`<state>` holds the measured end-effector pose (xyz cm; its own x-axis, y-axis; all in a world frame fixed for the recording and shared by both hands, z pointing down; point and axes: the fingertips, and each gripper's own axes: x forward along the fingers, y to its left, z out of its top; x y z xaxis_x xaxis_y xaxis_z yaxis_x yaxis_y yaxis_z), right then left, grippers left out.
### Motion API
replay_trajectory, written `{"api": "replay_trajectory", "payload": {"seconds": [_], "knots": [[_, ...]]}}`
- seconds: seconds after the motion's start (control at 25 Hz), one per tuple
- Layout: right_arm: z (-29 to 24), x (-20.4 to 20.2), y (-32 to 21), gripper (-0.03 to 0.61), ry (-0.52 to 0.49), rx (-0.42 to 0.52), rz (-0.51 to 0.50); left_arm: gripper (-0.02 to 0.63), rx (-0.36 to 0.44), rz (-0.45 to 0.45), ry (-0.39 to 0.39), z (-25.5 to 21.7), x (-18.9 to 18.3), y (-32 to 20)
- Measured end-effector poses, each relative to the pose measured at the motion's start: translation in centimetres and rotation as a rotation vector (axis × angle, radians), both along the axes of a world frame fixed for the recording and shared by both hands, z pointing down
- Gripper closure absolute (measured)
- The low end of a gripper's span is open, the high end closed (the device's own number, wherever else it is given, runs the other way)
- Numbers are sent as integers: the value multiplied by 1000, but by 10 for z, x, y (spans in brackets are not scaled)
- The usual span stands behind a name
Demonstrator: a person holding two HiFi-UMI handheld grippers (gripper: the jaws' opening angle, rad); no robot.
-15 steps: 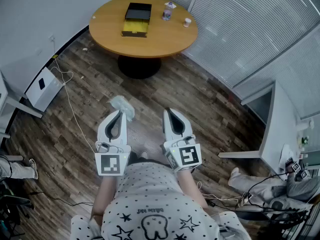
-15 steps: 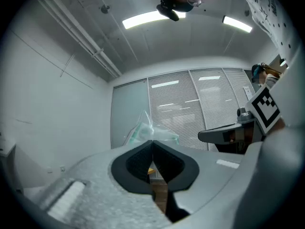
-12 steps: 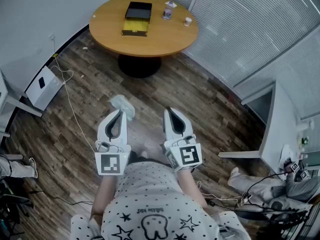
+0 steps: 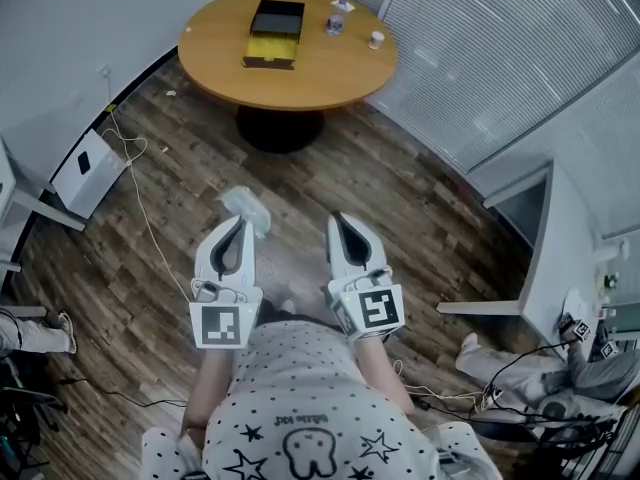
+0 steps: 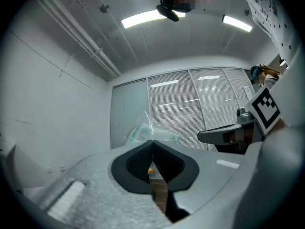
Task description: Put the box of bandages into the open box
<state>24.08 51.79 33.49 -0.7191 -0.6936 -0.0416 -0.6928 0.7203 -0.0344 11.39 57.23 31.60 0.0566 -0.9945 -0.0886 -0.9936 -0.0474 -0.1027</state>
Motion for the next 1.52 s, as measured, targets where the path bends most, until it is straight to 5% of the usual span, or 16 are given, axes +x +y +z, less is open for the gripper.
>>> {"api": "replay_trajectory", "payload": {"seconds": [0.72,1.52], "knots": [[8,-6,-18,574,22,-22,-17,601,-33,-5,36,10,-14,-26],[10,-105,-182,574,51,-57,62,601,-51,94,42,4,-117,-197]]}}
